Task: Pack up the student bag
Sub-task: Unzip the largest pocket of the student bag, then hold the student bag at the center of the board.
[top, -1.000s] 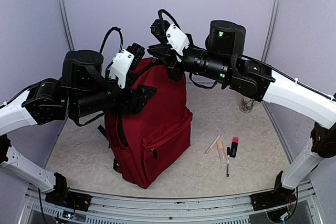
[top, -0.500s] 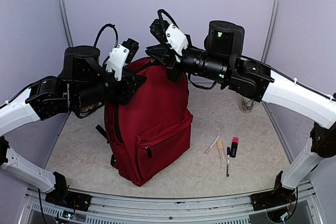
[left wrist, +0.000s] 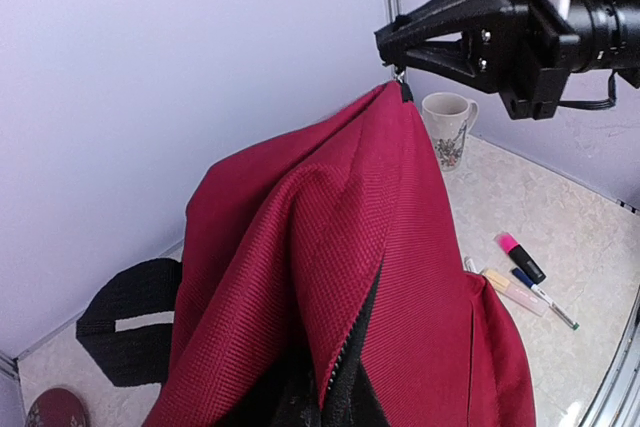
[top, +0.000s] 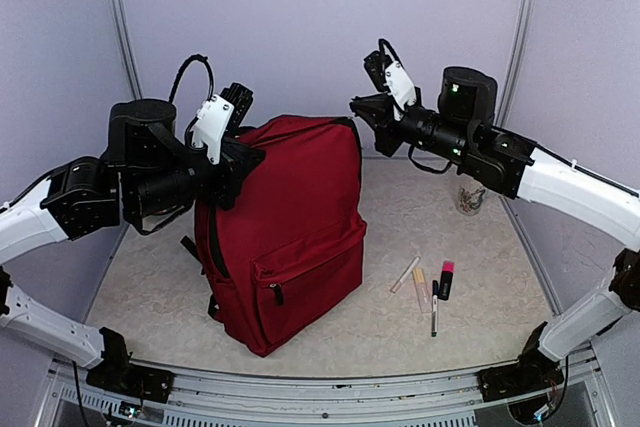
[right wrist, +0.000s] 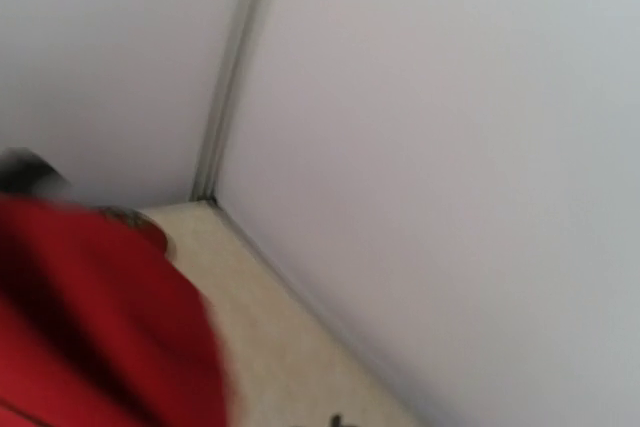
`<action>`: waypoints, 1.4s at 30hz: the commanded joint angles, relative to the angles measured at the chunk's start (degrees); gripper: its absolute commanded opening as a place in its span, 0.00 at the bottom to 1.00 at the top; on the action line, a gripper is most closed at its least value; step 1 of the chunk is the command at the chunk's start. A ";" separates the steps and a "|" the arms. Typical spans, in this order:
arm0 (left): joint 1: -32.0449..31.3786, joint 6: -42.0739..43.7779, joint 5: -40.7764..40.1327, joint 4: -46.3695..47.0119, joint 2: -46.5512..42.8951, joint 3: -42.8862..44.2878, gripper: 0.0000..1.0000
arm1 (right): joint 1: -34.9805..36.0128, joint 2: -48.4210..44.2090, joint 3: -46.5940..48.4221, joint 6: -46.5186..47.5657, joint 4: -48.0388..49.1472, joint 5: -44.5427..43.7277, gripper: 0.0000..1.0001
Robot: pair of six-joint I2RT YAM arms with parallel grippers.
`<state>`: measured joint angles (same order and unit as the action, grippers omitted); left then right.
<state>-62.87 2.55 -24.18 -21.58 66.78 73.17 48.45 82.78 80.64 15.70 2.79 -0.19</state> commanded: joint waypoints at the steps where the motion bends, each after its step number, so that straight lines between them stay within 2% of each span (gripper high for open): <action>1: 0.69 -1.53 -0.65 -2.05 -5.17 -0.84 0.00 | -11.47 -5.62 -7.19 -9.78 7.05 -1.91 0.00; 6: 0.90 -1.70 0.60 -1.34 -8.79 -2.79 0.00 | -18.39 -6.10 -12.42 -15.51 6.29 6.00 0.00; 10: 1.27 -1.73 3.83 -3.66 -9.06 -3.53 0.00 | -18.65 -5.44 -12.10 -15.66 3.89 13.31 0.00; 11: 1.26 -1.54 6.47 -4.75 -8.55 -3.27 0.09 | -18.49 -5.25 -11.47 -15.98 3.33 14.64 0.00; 13: 0.60 -0.47 13.89 -7.25 -6.98 -1.31 0.59 | -17.24 -5.05 -10.04 -16.01 2.31 15.42 0.00; 14: -0.59 0.01 15.08 -7.63 -5.97 0.23 0.77 | -16.13 -4.94 -9.31 -15.41 1.84 15.23 0.00; 16: -4.29 1.29 13.42 -6.95 -4.28 3.70 0.91 | -13.75 -4.71 -7.85 -13.71 1.20 14.60 0.00; 18: -8.66 3.24 10.04 -5.36 -2.44 6.80 0.96 | -12.04 -4.29 -6.42 -13.21 0.98 15.04 0.00; 22: -12.92 7.31 4.60 -2.93 3.18 12.56 0.99 | -8.60 -3.71 -4.88 -12.09 0.61 14.37 0.00; 25: -12.63 10.16 -1.21 -4.16 8.94 17.68 0.99 | -6.55 -3.51 -3.18 -11.07 -0.16 13.86 0.00; 28: -8.28 10.45 2.03 -12.53 15.54 24.44 0.99 | -4.51 -3.50 -1.63 -10.50 -0.90 13.97 0.00; 30: -5.41 10.63 1.95 -14.85 18.48 26.52 0.99 | -3.16 -3.57 -1.08 -10.04 -1.12 13.92 0.00; 37: 1.09 14.95 -6.68 -15.53 25.38 30.06 0.98 | -0.76 -3.42 -0.10 -9.43 -1.72 14.40 0.00; 38: 1.51 14.81 -5.81 -15.61 25.88 30.08 0.96 | -0.77 -3.54 -0.05 -9.38 -1.69 14.41 0.00; 40: 1.74 14.89 -3.04 -14.92 25.64 28.43 0.81 | -0.77 -4.08 -0.40 -9.57 -1.38 13.93 0.00; 41: 1.59 14.97 -2.71 -14.10 25.24 27.12 0.68 | -0.73 -4.42 -0.86 -9.71 -1.02 13.56 0.00; 42: 1.58 14.84 -2.49 -13.22 24.71 26.12 0.45 | -0.72 -4.81 -1.30 -9.73 -0.64 12.99 0.00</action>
<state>-61.17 15.97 -27.42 -36.03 92.88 100.73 47.20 79.61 78.28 5.74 -0.23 14.04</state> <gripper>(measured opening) 0.768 0.010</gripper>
